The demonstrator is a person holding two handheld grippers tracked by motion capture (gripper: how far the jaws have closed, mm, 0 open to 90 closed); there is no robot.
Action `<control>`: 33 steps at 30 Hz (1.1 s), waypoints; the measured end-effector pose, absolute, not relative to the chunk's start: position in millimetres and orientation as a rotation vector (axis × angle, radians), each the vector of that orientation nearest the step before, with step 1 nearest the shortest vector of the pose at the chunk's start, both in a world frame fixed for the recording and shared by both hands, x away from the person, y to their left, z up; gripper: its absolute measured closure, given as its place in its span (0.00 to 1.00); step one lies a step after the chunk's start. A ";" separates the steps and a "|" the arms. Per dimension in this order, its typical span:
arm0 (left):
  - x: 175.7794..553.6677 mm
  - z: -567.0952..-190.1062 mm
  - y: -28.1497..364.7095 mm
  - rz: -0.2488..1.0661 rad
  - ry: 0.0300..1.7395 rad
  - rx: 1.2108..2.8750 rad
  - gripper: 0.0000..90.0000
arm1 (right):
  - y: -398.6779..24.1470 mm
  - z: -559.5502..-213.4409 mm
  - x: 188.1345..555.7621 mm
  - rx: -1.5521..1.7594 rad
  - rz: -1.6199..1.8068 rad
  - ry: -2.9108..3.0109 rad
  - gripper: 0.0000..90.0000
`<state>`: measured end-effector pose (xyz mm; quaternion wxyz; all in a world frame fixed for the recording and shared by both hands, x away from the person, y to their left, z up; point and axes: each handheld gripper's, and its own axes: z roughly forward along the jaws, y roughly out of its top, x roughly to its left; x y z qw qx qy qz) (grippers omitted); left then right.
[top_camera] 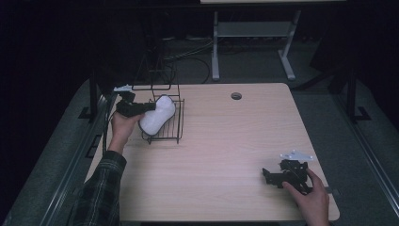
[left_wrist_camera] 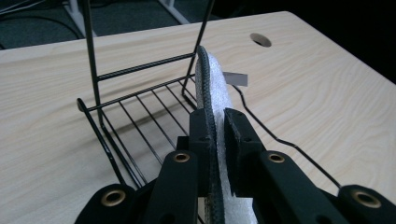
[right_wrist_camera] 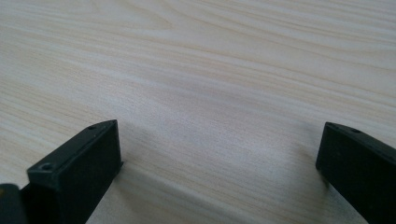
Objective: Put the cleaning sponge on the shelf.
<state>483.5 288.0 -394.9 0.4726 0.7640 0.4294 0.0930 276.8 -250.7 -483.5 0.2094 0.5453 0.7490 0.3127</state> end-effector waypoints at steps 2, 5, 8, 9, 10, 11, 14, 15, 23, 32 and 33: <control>484.7 -395.7 287.5 0.242 1.060 1.872 0.90 | -250.7 -483.5 276.8 1.517 0.870 2.083 0.00; 486.5 -396.8 287.3 0.262 1.074 1.879 0.89 | -250.7 -483.6 276.8 1.516 0.870 2.083 0.00; 488.3 -398.0 288.2 0.278 1.092 1.885 0.89 | -250.7 -483.5 276.8 1.517 0.870 2.083 0.00; 488.6 -398.8 288.0 0.284 1.100 1.882 0.88 | -250.7 -483.6 276.8 1.516 0.870 2.083 0.00; 488.9 -399.8 288.2 0.291 1.107 1.886 0.88 | -250.7 -483.5 276.8 1.517 0.870 2.083 0.00; 489.2 -400.3 288.5 0.295 1.111 1.888 0.87 | -250.7 -483.6 276.8 1.516 0.870 2.083 0.00; 490.3 -402.3 289.8 0.317 1.126 1.905 0.85 | -250.7 -483.6 276.8 1.516 0.870 2.083 0.00; 490.5 -402.5 289.7 0.323 1.127 1.910 0.83 | -250.7 -483.6 276.8 1.516 0.870 2.083 0.00; 489.6 -403.3 293.4 0.350 1.140 1.938 0.74 | -250.7 -483.6 276.8 1.516 0.870 2.084 0.00; 476.2 -409.3 296.0 0.346 1.113 1.919 0.76 | -250.7 -483.6 276.8 1.516 0.869 2.083 0.00; 474.0 -409.2 296.7 0.336 1.112 1.912 0.76 | -250.7 -483.6 276.8 1.516 0.870 2.084 0.00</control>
